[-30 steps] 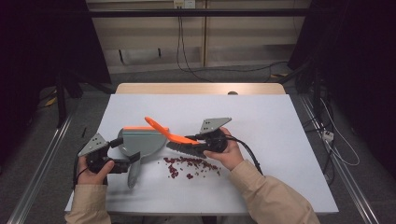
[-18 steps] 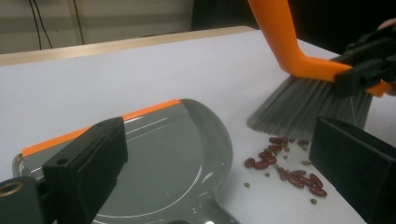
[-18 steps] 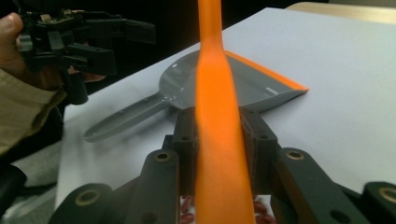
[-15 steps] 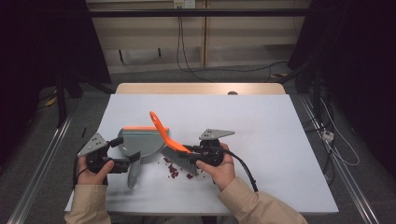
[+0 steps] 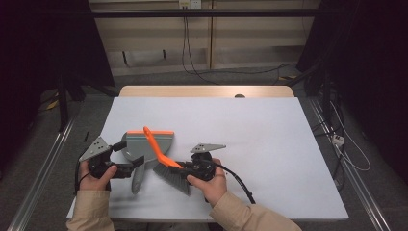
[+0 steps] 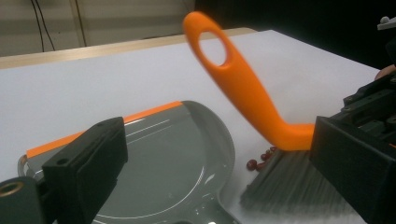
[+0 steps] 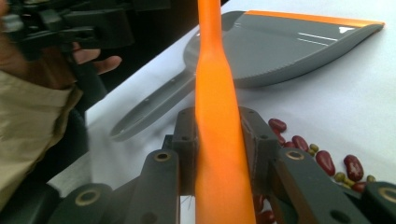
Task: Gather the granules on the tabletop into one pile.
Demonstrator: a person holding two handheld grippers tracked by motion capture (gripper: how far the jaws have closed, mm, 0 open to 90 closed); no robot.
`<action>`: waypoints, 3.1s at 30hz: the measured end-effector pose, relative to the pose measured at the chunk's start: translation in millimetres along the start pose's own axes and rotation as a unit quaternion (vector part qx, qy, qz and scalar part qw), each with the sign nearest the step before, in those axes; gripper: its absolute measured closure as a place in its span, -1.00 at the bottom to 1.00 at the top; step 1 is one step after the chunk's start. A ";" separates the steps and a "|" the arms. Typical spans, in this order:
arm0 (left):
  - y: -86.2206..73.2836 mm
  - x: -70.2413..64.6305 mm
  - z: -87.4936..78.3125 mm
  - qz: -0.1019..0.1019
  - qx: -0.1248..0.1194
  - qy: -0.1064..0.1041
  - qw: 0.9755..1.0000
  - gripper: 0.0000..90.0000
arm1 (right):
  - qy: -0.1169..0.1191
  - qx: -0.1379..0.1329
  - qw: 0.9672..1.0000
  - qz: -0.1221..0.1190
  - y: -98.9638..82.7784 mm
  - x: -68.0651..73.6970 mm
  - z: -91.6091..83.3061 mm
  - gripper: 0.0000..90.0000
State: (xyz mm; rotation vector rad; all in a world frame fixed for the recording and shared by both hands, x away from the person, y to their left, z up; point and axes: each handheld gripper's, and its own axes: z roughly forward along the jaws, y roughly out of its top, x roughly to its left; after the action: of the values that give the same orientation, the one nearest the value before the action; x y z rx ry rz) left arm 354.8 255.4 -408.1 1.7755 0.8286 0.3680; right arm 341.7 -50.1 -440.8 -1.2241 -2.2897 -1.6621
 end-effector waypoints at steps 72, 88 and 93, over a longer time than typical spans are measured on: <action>0.5 -5.9 6.1 0.013 0.009 -0.007 1.000 -0.90 | -0.088 -0.022 0.989 0.113 -9.2 -57.2 -65.2 0.56; 1.6 -4.0 3.8 0.010 0.003 -0.005 1.000 -0.91 | -0.095 0.004 0.989 0.111 12.7 -44.1 -13.8 0.56; 1.5 -3.5 3.9 0.011 0.004 -0.004 1.000 -0.90 | -0.107 0.014 0.986 0.123 11.2 -53.1 -16.3 0.55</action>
State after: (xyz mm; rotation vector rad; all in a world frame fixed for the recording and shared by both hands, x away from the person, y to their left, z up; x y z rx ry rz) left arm 355.2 250.0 -407.6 1.7939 0.8056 0.3716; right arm 378.7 -92.0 -450.3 -1.6752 -2.1515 -1.4715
